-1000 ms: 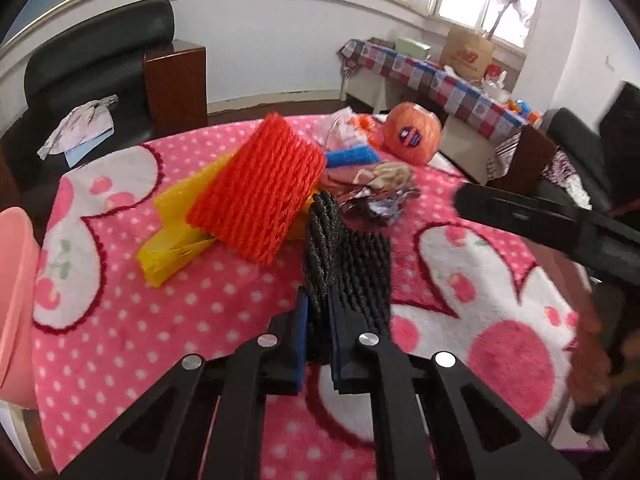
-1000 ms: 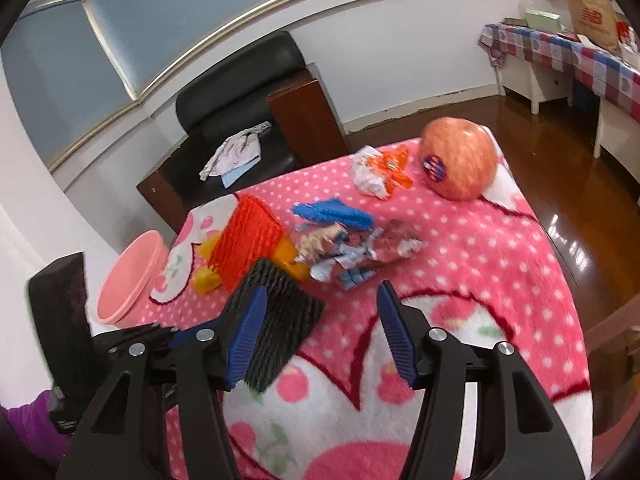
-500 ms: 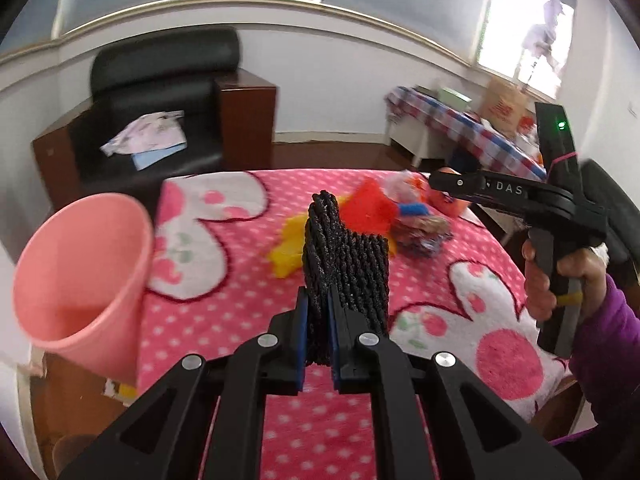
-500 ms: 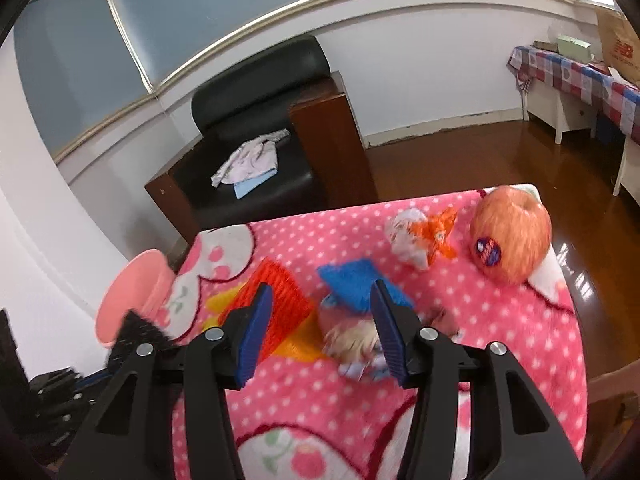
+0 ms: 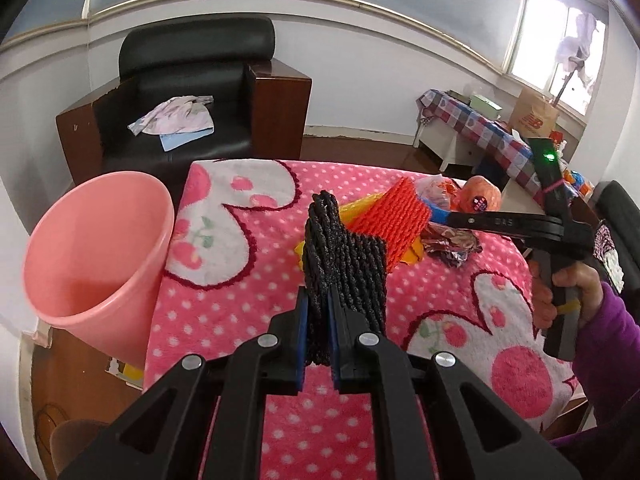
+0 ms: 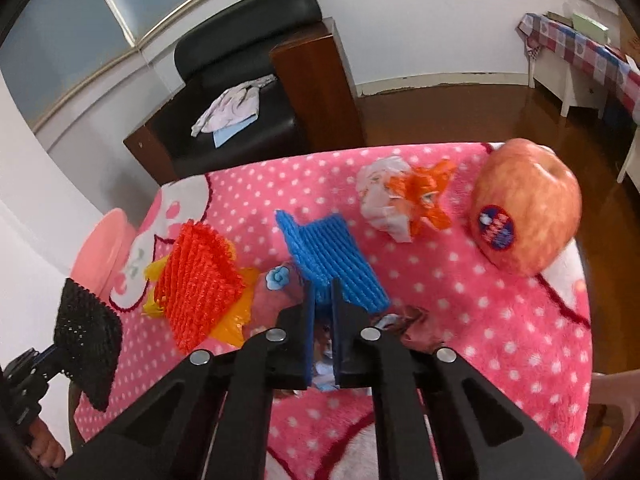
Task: Collect trash
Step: 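Grasp the blue foam mesh net with the right tool, then carry both nets over the pink bin and open both tools, then move both open tools back over the table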
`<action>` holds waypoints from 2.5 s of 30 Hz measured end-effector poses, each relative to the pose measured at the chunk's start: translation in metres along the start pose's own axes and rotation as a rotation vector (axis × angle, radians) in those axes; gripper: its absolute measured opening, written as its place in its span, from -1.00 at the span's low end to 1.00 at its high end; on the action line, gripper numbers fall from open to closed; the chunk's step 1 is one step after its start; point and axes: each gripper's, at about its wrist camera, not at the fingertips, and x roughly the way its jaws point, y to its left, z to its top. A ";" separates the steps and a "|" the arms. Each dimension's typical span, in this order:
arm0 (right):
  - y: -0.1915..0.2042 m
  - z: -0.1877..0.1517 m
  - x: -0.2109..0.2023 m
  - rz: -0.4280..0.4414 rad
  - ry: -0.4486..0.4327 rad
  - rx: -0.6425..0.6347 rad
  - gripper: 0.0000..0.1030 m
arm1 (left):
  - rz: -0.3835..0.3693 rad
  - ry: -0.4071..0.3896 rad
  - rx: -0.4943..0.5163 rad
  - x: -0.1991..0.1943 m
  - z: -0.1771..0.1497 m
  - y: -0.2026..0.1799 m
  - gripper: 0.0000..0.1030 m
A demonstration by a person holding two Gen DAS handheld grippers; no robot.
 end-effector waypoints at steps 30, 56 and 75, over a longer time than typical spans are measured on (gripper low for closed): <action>0.200 0.037 -0.001 0.490 -0.014 -0.160 -0.87 | 0.352 -0.215 -0.277 -0.063 0.016 0.135 -0.84; 0.304 0.003 0.086 0.449 0.152 -0.186 -0.30 | 0.338 -0.179 -0.347 -0.057 -0.006 0.200 -0.43; 0.247 -0.065 -0.016 0.238 -0.036 -0.269 -0.30 | 0.196 -0.135 -0.333 -0.063 -0.035 0.113 -0.39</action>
